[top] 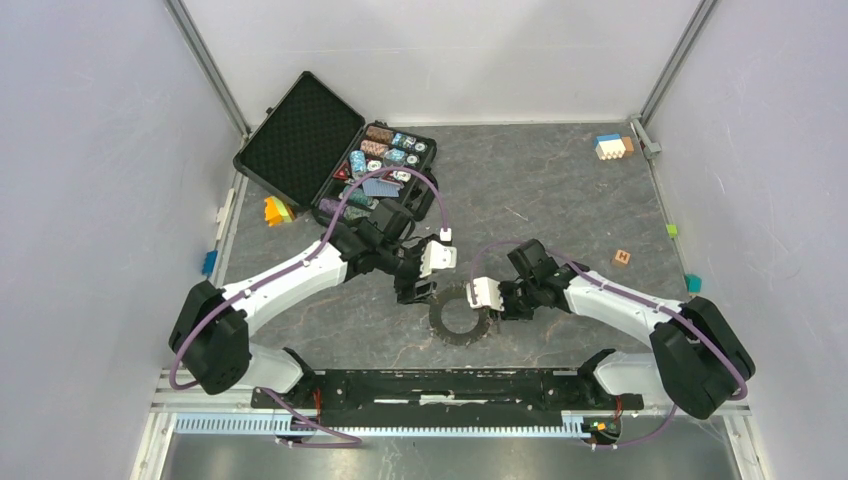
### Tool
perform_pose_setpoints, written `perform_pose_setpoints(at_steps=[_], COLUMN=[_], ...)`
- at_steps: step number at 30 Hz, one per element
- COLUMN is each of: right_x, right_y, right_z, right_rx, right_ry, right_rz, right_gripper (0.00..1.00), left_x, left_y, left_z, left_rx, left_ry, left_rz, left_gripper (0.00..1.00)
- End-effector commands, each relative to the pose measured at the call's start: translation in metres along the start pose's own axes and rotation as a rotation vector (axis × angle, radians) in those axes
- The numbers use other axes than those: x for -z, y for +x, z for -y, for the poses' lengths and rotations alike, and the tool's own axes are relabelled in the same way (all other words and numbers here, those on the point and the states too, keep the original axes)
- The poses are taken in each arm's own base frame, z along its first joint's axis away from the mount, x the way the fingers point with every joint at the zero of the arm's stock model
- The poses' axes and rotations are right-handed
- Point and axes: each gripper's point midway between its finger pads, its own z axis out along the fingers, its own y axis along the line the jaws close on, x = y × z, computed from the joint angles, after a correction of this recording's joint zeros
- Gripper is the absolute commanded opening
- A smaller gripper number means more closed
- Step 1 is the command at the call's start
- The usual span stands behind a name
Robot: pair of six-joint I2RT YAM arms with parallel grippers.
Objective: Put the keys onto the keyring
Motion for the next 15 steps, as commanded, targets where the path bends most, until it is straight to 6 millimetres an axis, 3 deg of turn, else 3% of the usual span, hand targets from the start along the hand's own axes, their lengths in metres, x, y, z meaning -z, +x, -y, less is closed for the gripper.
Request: perform_pose_setpoints(at_steps=[1, 4, 8, 15], right_x=[0.005, 0.015, 0.036, 0.069], right_y=[-0.003, -0.010, -0.019, -0.041], right_z=[0.017, 0.029, 0.050, 0.074], right_rx=[0.015, 0.033, 0.065, 0.096], right_ry=[0.056, 0.103, 0.191, 0.299], right_rz=[-0.025, -0.031, -0.056, -0.051], right_gripper=[0.31, 0.24, 0.01, 0.00], left_x=[0.003, -0.001, -0.009, -0.026], left_y=[-0.006, -0.002, 0.004, 0.009], left_z=[-0.007, -0.006, -0.009, -0.016], left_rx=[-0.067, -0.071, -0.087, -0.089], left_ry=[-0.024, -0.012, -0.001, 0.046], left_rz=[0.025, 0.020, 0.013, 0.002], left_gripper=[0.77, 0.77, 0.78, 0.78])
